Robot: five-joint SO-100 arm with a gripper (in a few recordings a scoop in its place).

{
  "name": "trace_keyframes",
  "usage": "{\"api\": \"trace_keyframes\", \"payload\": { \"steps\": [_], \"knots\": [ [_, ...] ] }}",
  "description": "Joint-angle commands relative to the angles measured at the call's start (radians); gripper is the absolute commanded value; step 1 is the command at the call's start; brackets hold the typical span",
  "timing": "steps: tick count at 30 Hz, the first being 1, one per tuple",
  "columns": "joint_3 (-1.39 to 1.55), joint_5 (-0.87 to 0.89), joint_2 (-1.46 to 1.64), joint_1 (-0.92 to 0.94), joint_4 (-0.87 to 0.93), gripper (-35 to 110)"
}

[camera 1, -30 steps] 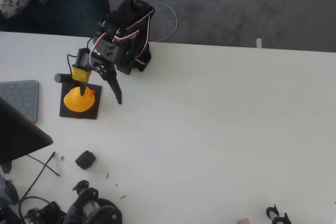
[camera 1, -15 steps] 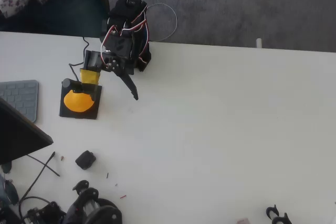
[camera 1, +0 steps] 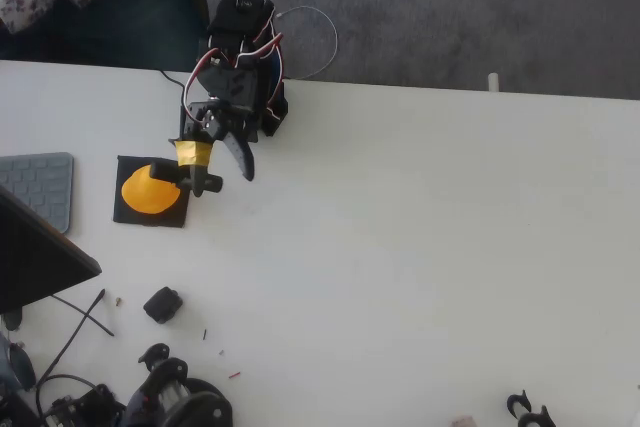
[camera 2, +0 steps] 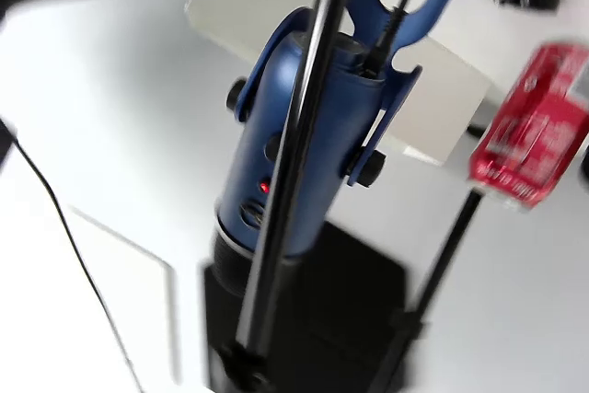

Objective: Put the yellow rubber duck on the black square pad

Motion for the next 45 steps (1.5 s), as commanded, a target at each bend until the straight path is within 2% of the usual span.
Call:
{"api": "trace_keyframes", "payload": {
  "steps": [1,4,9,17,21,27,45],
  "knots": [
    [0.078,0.183,0.012,0.003,-0.006,55],
    [0.201,0.307,0.025,0.003,-0.006,55],
    [0.318,0.383,0.025,0.002,-0.009,53],
    [0.333,0.431,0.021,0.0,-0.006,29],
    [0.334,0.488,0.014,-0.005,-0.006,22],
    [0.407,0.581,0.023,0.0,-0.006,21],
    [0.482,0.586,0.026,0.0,-0.012,21]
  ]
}}
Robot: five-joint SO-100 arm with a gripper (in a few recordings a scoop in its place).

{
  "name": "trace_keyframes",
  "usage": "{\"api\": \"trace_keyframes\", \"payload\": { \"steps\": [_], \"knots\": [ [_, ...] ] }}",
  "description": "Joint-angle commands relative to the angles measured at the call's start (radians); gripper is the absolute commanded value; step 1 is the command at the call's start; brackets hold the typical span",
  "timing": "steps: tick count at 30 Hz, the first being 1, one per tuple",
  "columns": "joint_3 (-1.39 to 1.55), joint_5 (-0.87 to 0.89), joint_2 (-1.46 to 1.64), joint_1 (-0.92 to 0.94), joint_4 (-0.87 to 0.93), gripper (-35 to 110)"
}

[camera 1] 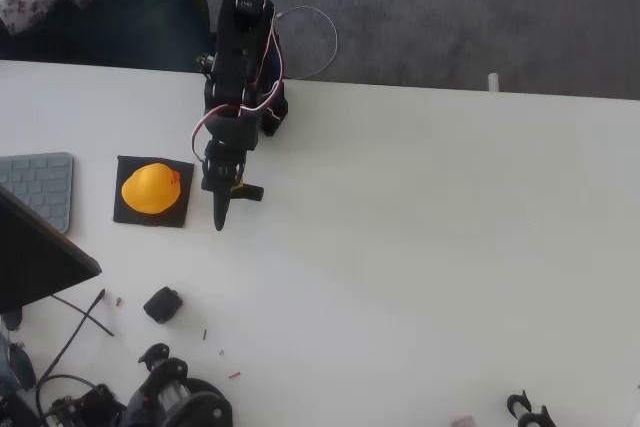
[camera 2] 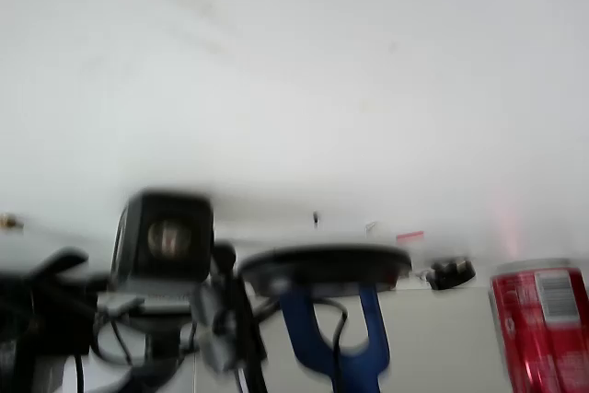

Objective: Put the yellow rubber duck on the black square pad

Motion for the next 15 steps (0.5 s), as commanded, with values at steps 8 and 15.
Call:
{"api": "trace_keyframes", "payload": {
  "steps": [8,15],
  "knots": [
    [0.025,-0.003,0.02,-0.005,0.0,21],
    [0.063,-0.003,0.021,-0.008,-0.011,21]
  ]
}}
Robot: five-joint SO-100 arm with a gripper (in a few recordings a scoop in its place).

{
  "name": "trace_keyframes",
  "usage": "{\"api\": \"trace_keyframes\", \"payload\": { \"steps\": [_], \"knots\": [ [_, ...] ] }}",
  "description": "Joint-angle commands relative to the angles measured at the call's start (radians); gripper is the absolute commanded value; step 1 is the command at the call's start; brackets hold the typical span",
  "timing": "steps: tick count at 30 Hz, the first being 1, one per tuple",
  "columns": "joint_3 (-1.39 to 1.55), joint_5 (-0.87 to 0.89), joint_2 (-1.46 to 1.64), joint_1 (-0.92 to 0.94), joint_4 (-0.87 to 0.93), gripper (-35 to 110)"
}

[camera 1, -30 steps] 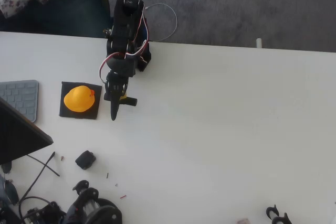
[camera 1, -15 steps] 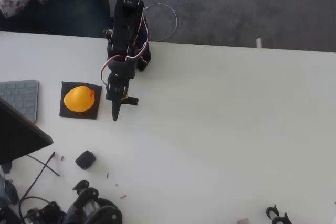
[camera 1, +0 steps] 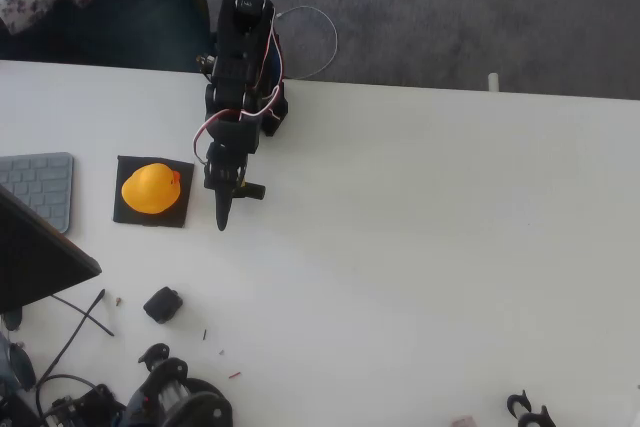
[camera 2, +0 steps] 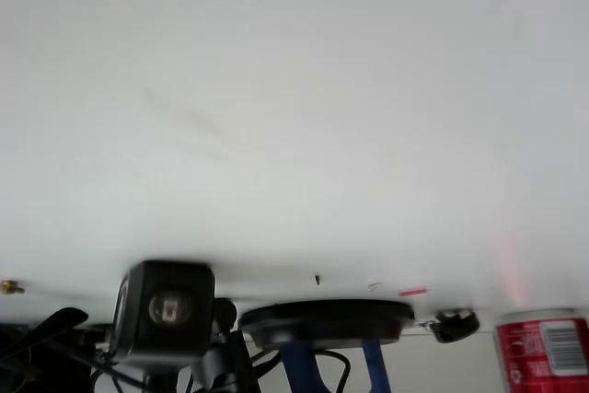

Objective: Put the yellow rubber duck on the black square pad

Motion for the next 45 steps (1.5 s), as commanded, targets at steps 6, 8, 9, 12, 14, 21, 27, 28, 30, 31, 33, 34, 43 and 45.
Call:
{"api": "trace_keyframes", "payload": {
  "steps": [6,8,9,12,14,21,27,28,30,31,33,34,43,45],
  "knots": [
    [0.009,-0.006,0.02,-0.005,0.005,21],
    [0.009,-0.011,0.02,-0.005,0.006,21],
    [0.008,-0.011,0.02,-0.005,0.006,21],
    [-0.002,-0.006,0.021,-0.005,-0.003,21],
    [-0.002,-0.005,0.021,-0.005,-0.005,21],
    [-0.003,-0.005,0.035,-0.005,-0.005,21],
    [0.023,-0.005,0.21,-0.005,0.009,21],
    [0.035,-0.005,0.227,-0.005,0.009,21],
    [0.064,-0.005,0.252,-0.005,0.008,21],
    [0.072,-0.005,0.261,-0.006,0.008,21],
    [0.077,-0.005,0.276,-0.006,0.008,21],
    [0.077,-0.005,0.279,-0.006,0.008,21],
    [0.107,-0.005,0.281,-0.103,0.008,21],
    [0.107,-0.005,0.281,-0.103,0.008,21]
  ]
}}
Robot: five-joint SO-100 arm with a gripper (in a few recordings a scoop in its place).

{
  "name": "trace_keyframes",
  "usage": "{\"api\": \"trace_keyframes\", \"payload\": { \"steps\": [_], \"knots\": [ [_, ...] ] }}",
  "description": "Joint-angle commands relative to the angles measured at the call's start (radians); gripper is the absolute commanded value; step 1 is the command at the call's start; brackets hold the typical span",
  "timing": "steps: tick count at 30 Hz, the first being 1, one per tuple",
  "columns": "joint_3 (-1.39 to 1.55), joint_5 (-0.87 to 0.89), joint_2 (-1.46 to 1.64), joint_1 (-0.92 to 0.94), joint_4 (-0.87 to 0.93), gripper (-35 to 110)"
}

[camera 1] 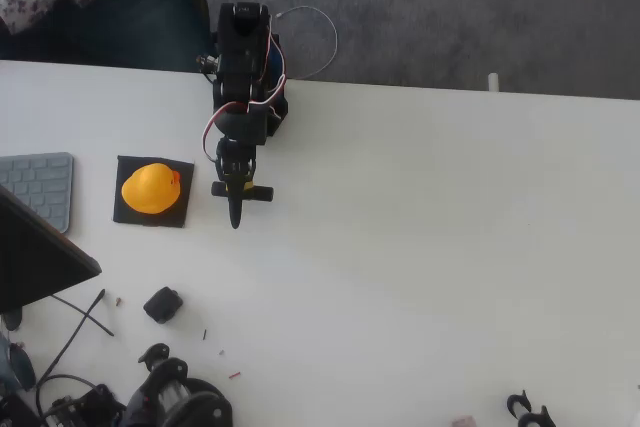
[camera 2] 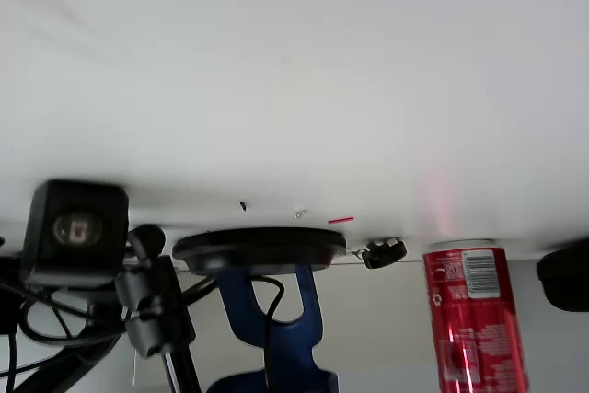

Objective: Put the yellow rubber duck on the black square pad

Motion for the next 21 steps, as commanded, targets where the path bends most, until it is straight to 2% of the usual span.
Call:
{"api": "trace_keyframes", "payload": {
  "steps": [1,9,15,21],
  "knots": [
    [0.003,-0.005,0.021,-0.005,0.003,21],
    [0.006,0.002,0.021,-0.003,-0.002,21],
    [0.002,0.109,0.021,-0.003,0.002,21],
    [0.002,0.12,0.021,-0.003,0.002,21]
  ]
}}
